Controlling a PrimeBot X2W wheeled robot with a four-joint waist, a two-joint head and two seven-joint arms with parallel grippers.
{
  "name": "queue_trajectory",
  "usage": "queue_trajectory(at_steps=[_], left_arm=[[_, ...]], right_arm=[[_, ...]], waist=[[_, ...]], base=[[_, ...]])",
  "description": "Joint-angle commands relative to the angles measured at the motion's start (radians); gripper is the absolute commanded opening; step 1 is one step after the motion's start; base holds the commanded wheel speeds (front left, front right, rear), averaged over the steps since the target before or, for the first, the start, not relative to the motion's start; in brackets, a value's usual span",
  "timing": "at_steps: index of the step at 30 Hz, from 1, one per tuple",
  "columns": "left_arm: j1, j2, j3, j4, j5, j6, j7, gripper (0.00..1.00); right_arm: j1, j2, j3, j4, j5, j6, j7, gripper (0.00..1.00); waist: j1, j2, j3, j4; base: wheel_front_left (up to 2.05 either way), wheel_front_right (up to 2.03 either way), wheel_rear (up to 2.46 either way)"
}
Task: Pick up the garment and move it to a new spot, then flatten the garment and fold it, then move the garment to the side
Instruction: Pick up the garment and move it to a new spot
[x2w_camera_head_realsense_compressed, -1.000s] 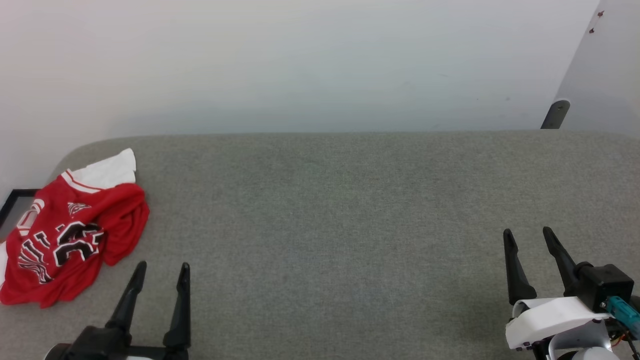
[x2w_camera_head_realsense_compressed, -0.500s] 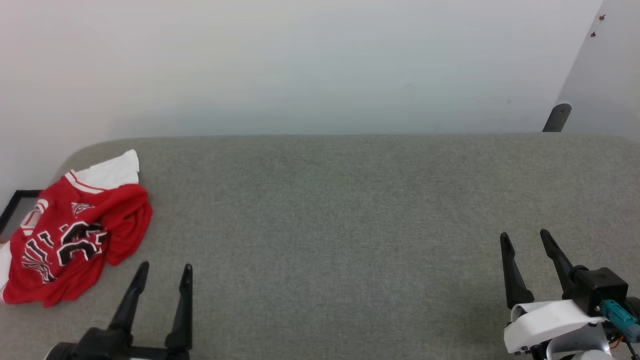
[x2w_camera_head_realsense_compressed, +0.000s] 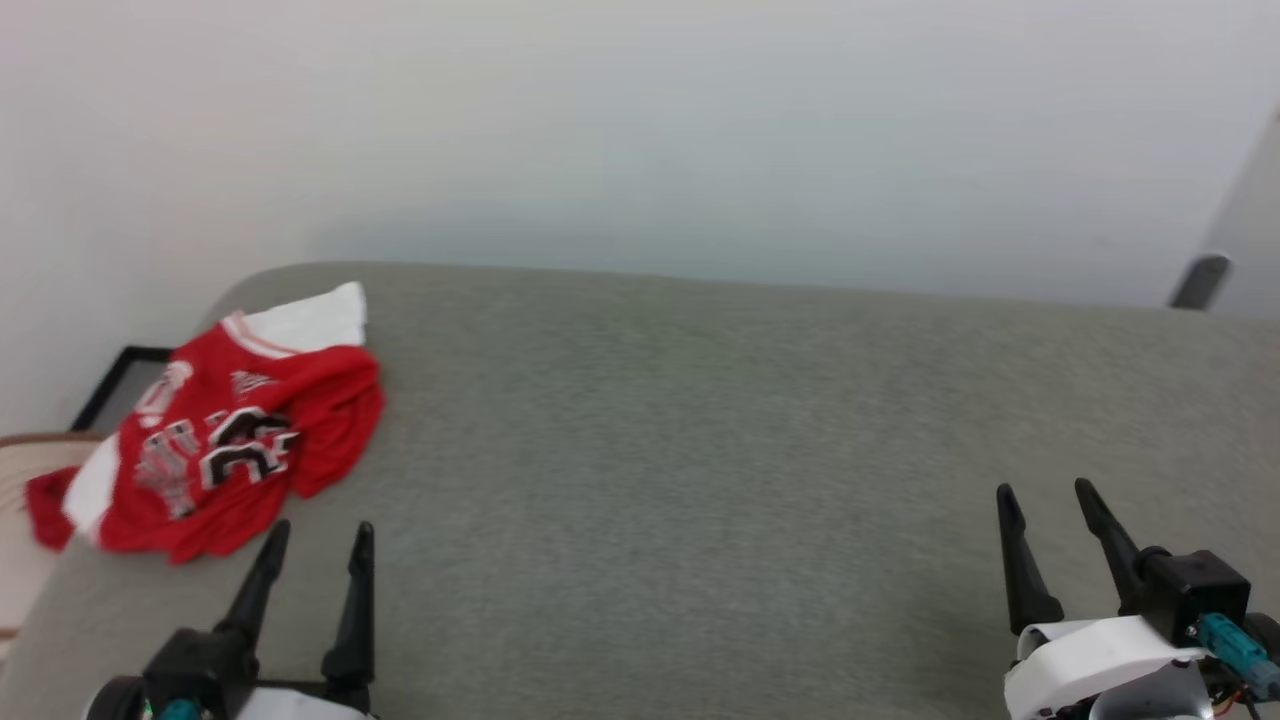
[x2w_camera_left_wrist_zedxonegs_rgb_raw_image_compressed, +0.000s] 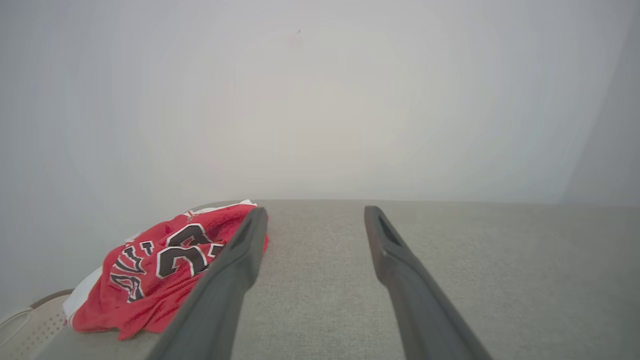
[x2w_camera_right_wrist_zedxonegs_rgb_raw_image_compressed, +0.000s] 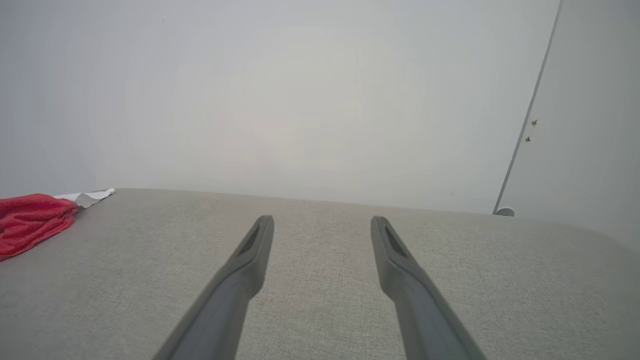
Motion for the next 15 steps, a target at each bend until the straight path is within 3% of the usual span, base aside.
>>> queue_trajectory(at_steps=[1,15], left_arm=[[-0.017,0.009,0.003,0.011,-0.002,0.004,0.008,1.0],[-0.067,0.045,0.038,0.059,-0.025,0.037,0.055,1.0]], right_arm=[[0.009,0.004,0.005,0.002,0.005,0.001,-0.002,1.0],[-0.014,0.003,0.098,0.045,0.06,0.001,-0.014,1.0]], waist=[[0.0,-0.0001,-0.023,0.08],[0.0,-0.0001,-0.069,0.295]], base=[[0.0,0.0,0.0],[0.0,0.0,0.0]])
